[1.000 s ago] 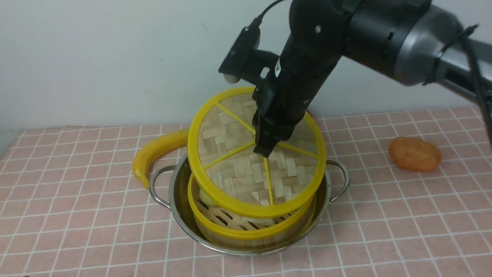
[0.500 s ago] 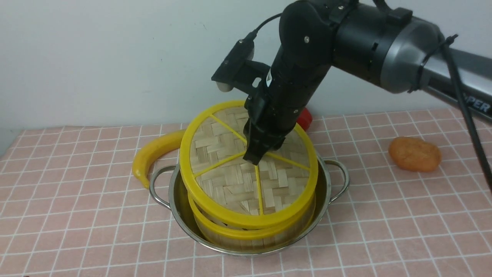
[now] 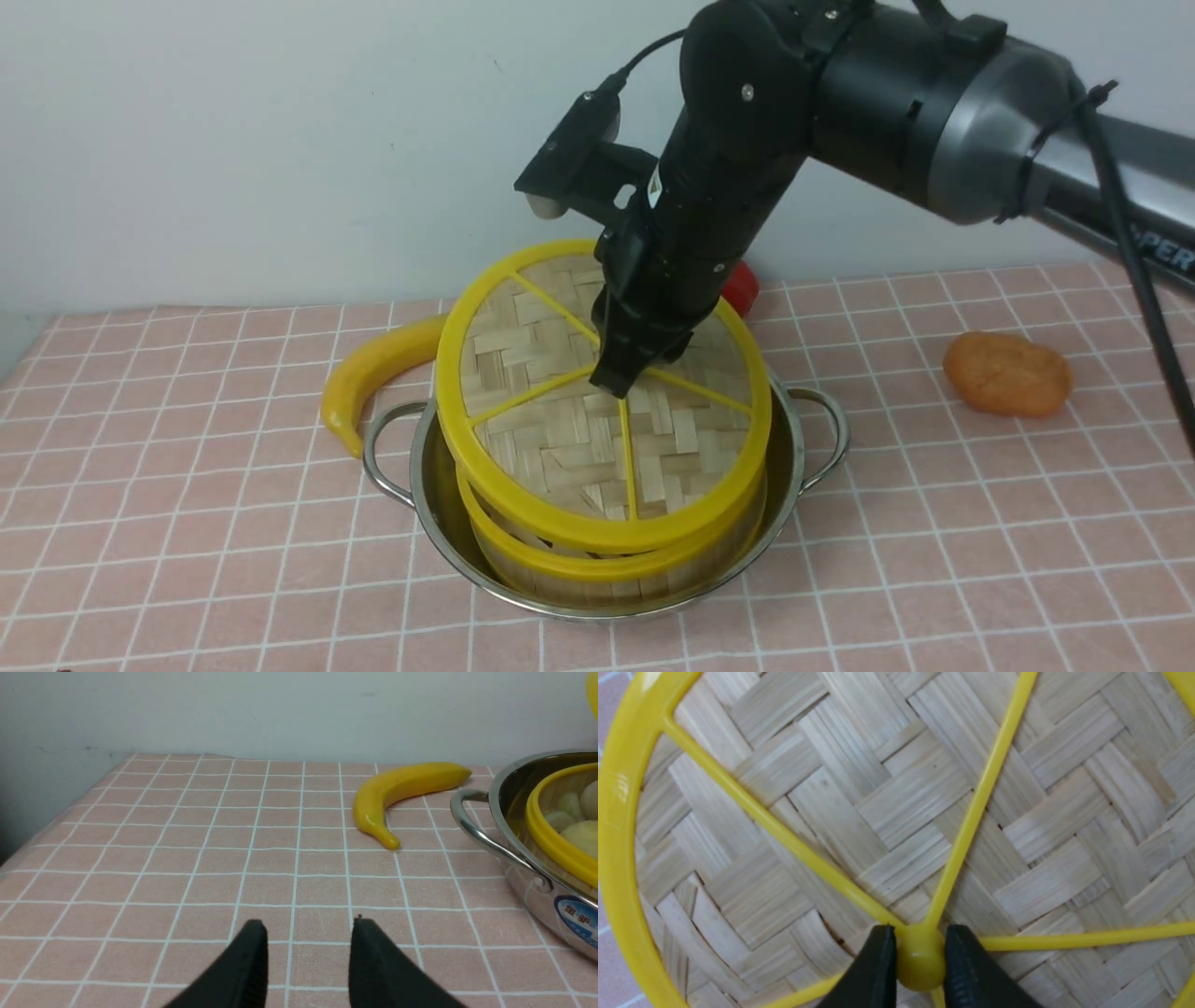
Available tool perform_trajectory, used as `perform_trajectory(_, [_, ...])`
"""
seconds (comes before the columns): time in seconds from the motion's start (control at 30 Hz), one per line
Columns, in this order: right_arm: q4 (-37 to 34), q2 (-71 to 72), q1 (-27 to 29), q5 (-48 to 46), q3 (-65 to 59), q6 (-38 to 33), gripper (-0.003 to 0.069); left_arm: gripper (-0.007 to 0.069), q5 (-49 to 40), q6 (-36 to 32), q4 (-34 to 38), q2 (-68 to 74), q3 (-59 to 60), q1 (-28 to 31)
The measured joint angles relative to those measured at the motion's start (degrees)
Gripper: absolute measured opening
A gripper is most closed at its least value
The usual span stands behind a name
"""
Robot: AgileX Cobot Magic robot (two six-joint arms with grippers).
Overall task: Place the steamer in the pot on the pink tablecloth, and put the lid on the steamer.
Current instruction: 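Place the bamboo steamer lid onto the steamer basket in the pot with the right gripper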
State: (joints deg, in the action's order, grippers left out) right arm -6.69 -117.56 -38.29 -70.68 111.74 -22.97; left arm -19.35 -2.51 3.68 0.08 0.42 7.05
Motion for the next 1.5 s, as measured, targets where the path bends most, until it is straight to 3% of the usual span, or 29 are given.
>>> perform_trajectory(1.5, [-0.04,1.77,0.00,-0.12,-2.67,-1.15,0.0144,0.0243,0.00,0.00,-0.05,-0.06,0.00,0.00])
